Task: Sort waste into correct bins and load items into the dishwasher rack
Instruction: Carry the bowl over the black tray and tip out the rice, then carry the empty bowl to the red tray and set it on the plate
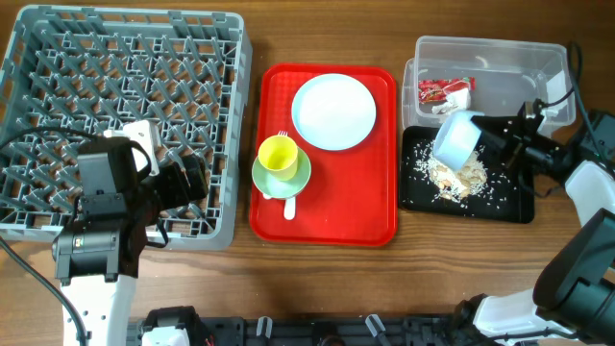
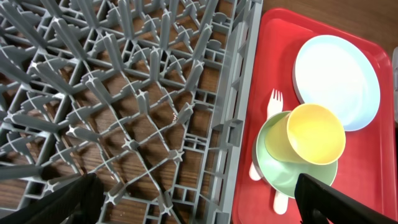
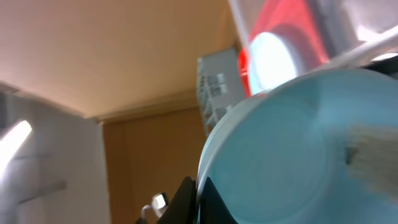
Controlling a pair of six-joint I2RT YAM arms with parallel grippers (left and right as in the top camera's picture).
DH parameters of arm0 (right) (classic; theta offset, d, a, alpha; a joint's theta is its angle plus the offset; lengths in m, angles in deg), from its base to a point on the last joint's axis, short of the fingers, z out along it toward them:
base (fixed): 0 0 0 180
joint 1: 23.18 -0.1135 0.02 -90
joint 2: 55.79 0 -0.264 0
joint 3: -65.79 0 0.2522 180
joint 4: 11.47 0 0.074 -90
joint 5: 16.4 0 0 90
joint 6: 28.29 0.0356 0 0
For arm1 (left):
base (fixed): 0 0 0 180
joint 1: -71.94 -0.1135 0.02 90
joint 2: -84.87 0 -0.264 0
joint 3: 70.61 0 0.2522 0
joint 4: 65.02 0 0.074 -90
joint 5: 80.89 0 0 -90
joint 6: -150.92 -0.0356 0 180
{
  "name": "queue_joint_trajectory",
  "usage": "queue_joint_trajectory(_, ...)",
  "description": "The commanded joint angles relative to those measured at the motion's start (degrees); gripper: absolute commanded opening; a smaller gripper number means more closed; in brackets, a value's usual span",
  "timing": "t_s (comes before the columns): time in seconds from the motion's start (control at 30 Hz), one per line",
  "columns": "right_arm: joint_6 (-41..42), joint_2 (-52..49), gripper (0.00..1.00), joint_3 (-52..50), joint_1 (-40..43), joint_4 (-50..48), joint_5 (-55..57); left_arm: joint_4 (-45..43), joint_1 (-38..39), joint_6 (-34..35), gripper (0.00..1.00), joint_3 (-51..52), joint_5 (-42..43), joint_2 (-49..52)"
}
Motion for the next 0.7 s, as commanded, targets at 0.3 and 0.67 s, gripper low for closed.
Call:
queue_joint_trajectory(0.3,9.18,-0.5,0.04,-0.2,0.13,-5.62,-11.65,-0.17,0.26,-1.09,1.0,-1.11,0.52,-0.11)
queue_joint_trajectory(0.67,-3.78,-0.42,0.05,-0.2,-4.52,-10.62,-11.63,-0.22,0.26,-1.09,1.0,-1.11,0.52,-0.11)
